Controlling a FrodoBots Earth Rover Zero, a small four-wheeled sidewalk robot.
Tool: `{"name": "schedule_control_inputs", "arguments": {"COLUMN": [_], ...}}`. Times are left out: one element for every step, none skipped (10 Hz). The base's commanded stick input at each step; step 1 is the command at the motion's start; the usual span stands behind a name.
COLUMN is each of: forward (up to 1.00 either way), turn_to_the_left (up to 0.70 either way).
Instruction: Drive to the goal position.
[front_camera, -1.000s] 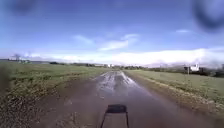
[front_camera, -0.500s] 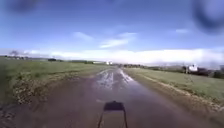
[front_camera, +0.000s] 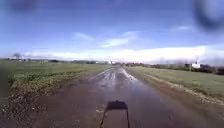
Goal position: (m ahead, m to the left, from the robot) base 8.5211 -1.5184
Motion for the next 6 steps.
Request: {"name": "schedule_control_inputs", "arguments": {"forward": [0.70,0.70,0.70,0.70,0.70,0.70], "turn_to_the_left": [0.18,0.29,0.33,0.29,0.23,0.11]}}
